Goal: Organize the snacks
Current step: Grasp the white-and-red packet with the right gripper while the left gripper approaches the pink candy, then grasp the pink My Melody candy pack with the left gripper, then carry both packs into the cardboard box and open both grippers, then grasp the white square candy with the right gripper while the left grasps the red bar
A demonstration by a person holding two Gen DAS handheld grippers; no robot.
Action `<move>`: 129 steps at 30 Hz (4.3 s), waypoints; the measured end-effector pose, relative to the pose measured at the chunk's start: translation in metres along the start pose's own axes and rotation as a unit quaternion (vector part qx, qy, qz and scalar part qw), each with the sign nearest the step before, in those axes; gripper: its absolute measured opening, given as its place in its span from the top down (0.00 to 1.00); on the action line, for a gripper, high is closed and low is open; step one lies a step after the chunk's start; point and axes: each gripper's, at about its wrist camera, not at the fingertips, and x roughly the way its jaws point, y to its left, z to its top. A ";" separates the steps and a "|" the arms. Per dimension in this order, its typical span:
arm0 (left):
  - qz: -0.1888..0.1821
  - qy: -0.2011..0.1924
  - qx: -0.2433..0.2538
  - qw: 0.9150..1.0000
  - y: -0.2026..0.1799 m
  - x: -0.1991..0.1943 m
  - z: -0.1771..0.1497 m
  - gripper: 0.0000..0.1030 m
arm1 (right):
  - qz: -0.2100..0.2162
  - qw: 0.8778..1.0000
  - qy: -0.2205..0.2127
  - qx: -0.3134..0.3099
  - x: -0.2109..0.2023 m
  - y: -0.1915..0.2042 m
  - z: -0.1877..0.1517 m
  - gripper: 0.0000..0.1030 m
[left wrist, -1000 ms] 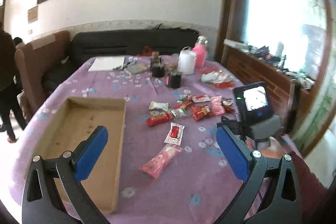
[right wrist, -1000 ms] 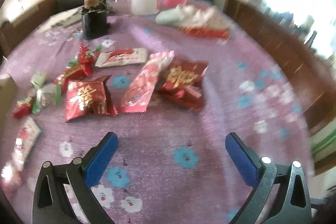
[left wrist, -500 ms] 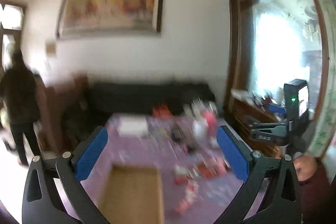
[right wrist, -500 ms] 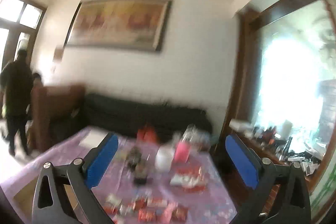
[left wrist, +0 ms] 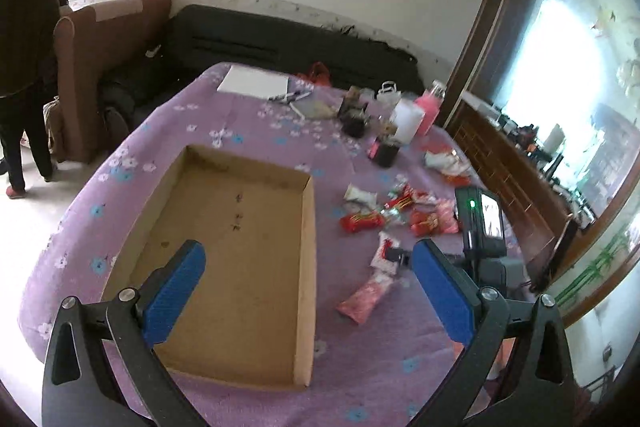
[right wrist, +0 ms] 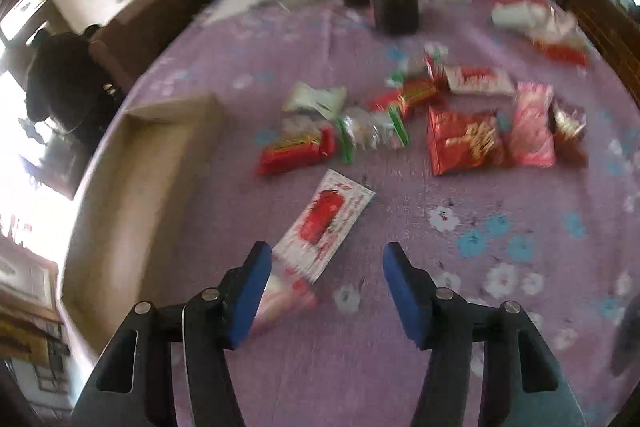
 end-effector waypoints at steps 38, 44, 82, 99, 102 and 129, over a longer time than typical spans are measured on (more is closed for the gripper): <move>0.056 0.177 0.230 0.955 -0.114 0.160 -0.077 0.39 | -0.045 0.998 -0.022 -0.031 -0.032 -0.070 -0.048 0.66; 0.013 0.177 0.204 0.963 -0.112 0.162 -0.077 0.70 | -0.072 0.996 -0.035 -0.045 -0.033 -0.061 -0.056 0.66; 0.002 0.163 -0.119 0.979 0.115 0.206 0.054 0.78 | 0.081 0.992 0.009 -0.097 0.048 0.157 0.068 0.72; -0.009 0.100 -0.121 0.988 0.098 0.122 0.046 0.48 | 0.081 0.992 -0.081 -0.061 -0.025 0.088 0.078 0.61; -0.018 0.070 -0.101 0.992 0.081 0.093 0.036 0.37 | 0.020 0.995 -0.089 -0.049 -0.023 0.049 0.079 0.59; -0.065 0.117 0.020 0.991 -0.041 0.098 -0.008 0.37 | -0.038 0.997 0.007 -0.060 -0.011 -0.027 -0.024 0.71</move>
